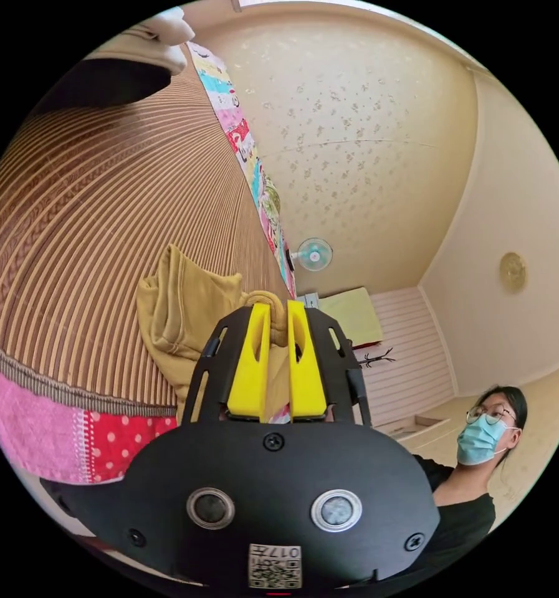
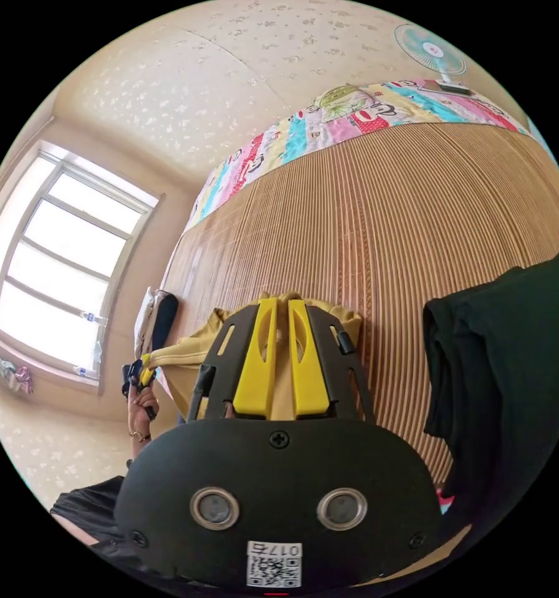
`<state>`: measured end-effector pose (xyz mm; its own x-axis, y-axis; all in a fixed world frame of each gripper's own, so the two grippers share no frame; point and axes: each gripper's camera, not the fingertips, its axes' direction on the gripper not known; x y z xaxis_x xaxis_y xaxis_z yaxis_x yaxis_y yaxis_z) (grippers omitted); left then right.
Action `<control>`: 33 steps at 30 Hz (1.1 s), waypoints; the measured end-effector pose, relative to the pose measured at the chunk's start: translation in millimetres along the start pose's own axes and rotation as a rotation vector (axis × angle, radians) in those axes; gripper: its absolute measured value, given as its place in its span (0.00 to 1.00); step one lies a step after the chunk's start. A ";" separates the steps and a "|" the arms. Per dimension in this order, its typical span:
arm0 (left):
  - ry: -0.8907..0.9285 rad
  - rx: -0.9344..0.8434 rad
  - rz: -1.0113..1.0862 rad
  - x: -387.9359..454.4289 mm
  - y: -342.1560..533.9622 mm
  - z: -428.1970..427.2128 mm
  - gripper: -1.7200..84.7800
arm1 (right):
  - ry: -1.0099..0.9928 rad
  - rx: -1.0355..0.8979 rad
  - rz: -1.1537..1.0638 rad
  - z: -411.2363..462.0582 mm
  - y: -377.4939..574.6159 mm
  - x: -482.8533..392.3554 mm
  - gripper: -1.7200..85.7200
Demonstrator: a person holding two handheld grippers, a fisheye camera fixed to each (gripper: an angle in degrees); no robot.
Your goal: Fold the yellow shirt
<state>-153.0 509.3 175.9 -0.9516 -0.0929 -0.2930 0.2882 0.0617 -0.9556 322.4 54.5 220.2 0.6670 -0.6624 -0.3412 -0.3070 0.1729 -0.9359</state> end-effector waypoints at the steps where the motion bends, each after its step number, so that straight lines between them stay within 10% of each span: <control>1: 0.060 0.043 -0.003 -11.9 -2.7 3.9 0.12 | -0.065 0.011 -0.009 12.3 -2.6 3.4 0.08; 12: -0.034 0.153 0.146 -28.3 17.1 7.7 0.21 | -0.026 0.097 -0.108 9.0 36.2 -34.5 0.17; 23: -0.567 -0.023 0.207 -10.6 100.9 42.8 0.20 | 0.235 0.113 -0.403 23.1 124.2 -130.0 0.07; 33: -0.578 -0.199 0.090 -56.0 179.0 72.4 0.21 | 0.417 0.065 -0.402 47.0 205.8 -122.1 0.03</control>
<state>-40.4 453.7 18.9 -0.6963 -0.5988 -0.3957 0.2866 0.2734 -0.9182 209.7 205.2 65.1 0.3950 -0.9140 0.0933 -0.0341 -0.1160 -0.9927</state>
